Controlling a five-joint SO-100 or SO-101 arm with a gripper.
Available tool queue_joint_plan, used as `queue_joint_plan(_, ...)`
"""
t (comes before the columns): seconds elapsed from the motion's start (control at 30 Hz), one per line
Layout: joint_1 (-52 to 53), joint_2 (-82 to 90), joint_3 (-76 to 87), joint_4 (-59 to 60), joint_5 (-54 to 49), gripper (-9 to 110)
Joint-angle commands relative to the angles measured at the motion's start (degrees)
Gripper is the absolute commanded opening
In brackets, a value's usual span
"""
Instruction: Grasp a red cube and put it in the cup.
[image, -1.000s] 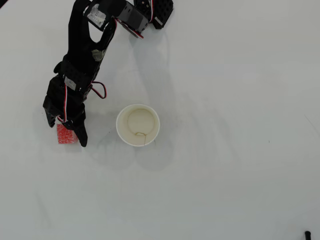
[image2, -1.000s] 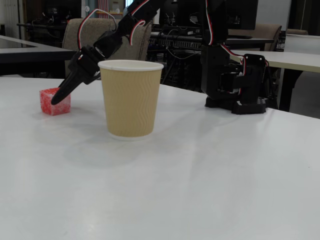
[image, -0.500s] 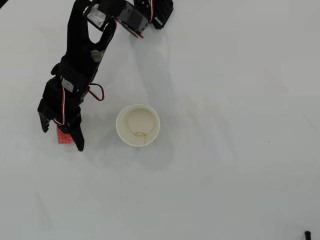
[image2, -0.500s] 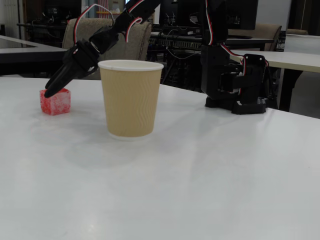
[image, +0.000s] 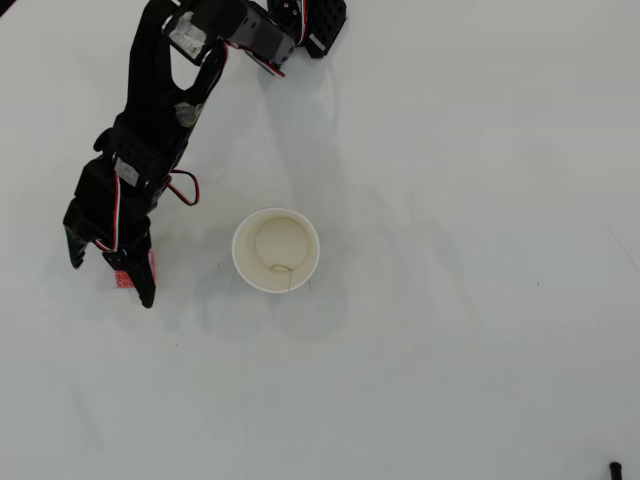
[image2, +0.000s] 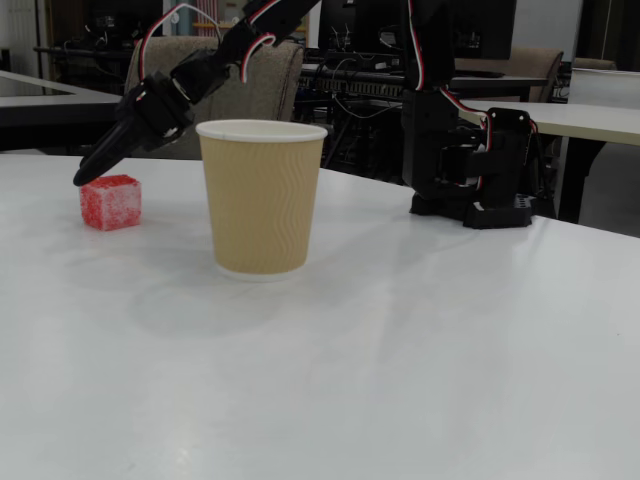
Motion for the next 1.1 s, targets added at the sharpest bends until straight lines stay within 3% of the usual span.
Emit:
queue_joint_plan(0.0,0.44,0.18,-4.22,-1.85,-0.44,43)
queue_joint_plan(1.07,-0.18,-2.46,-3.34,3.08,-0.53,43)
